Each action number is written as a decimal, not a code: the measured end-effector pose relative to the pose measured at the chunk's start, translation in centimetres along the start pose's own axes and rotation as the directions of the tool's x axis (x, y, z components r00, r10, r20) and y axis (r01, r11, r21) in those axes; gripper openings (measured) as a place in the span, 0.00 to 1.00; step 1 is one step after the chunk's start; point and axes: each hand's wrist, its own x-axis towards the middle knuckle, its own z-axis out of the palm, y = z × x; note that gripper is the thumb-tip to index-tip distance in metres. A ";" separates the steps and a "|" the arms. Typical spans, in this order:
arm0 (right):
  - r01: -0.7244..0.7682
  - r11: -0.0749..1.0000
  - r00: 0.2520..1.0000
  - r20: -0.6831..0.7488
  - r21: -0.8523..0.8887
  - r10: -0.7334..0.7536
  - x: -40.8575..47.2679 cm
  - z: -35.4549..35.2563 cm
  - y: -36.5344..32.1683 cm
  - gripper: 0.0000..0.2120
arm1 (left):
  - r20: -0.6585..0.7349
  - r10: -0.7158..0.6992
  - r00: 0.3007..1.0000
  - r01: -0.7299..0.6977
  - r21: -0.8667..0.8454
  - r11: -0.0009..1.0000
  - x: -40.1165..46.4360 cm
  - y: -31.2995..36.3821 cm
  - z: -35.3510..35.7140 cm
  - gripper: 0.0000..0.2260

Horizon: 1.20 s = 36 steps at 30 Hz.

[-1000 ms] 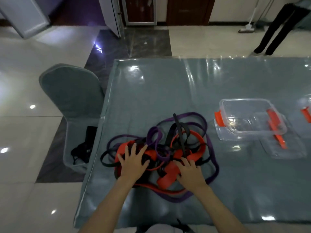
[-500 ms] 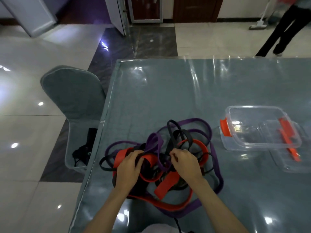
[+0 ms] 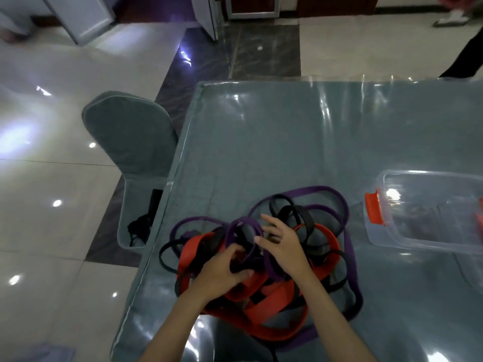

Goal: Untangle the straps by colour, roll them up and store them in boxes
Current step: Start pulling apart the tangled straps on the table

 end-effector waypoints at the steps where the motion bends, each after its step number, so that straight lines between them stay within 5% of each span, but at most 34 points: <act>1: 0.032 0.999 0.999 -0.018 0.014 -0.031 -0.3 -0.2 -0.2 0.22 | -0.081 0.059 0.995 -0.057 0.023 0.998 0.3 0.6 0.2 0.15; 6: 0.154 0.985 0.958 -0.257 0.078 -0.129 -1.0 -3.2 -1.7 0.14 | -0.272 0.206 0.940 -0.237 -0.090 0.967 0.4 1.9 -0.2 0.03; 17: 0.166 0.966 0.862 -0.504 0.200 -0.044 -5.9 -5.9 -0.2 0.18 | -0.627 0.055 0.777 -0.334 -0.337 0.880 -4.4 1.5 -4.8 0.08; 24: 0.039 0.912 0.981 -0.188 0.409 0.042 -8.4 -1.2 -2.1 0.14 | -0.467 0.313 0.827 -0.364 -0.020 0.931 -5.5 4.8 -3.8 0.13; 27: -0.055 0.902 0.997 -0.023 0.428 0.072 -9.2 0.9 -2.4 0.21 | -0.233 0.553 0.800 -0.499 0.251 0.829 -5.7 5.7 0.2 0.16; 30: -0.029 0.933 0.986 -0.143 0.359 0.085 -9.3 1.2 -1.5 0.17 | -0.093 0.580 0.810 -0.515 0.361 0.777 -5.6 5.1 3.0 0.15; 33: -0.029 0.911 0.957 -0.253 0.412 0.145 -9.2 0.2 -0.1 0.15 | -0.181 0.555 0.812 -0.499 0.278 0.821 -6.0 3.8 3.1 0.10; 36: 0.023 0.858 0.922 -0.343 0.513 0.180 -8.9 -1.0 0.9 0.13 | -0.474 0.381 0.794 -0.403 0.058 0.913 -6.2 1.3 1.9 0.07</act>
